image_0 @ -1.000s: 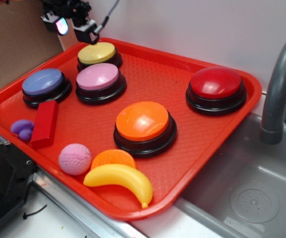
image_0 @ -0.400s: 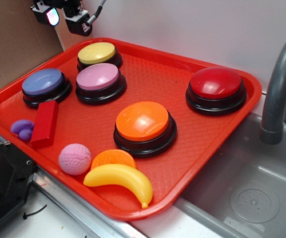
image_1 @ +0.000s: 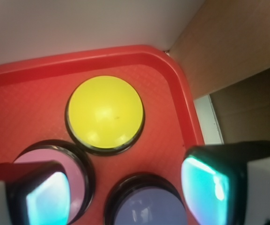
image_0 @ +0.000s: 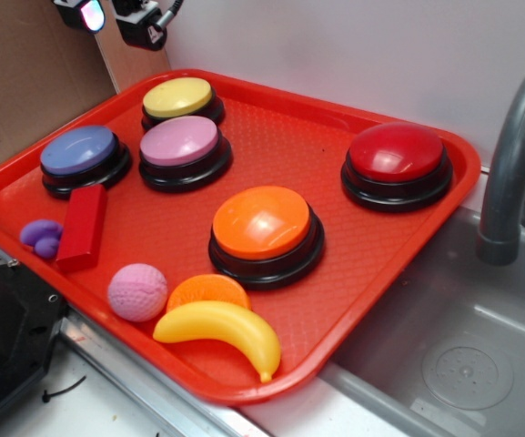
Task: Push the yellow button.
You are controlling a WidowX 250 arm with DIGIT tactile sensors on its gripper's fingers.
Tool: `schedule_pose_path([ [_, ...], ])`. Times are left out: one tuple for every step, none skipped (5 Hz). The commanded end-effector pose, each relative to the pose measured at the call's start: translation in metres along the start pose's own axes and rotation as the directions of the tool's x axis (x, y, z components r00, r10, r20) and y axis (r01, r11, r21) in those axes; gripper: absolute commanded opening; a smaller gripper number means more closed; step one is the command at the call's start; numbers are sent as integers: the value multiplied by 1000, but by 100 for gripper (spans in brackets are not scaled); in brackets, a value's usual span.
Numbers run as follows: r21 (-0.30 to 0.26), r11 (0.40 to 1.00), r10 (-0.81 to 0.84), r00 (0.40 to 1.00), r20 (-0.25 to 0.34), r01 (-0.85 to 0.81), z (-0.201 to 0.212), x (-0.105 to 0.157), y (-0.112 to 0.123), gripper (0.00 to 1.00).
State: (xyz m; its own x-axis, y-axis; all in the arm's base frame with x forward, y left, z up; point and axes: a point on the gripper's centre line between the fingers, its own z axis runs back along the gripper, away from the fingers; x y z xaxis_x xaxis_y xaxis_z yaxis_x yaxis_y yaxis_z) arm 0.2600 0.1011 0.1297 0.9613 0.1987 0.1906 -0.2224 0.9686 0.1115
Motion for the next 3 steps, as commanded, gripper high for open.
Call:
schedule_pose_path([
  [6,1000,20,995,98,-21,36,13,7,100],
  [5,1000,21,994,105,-22,42,10,6,100],
  [0,1000,11,991,136,-11,48,1,6,100],
])
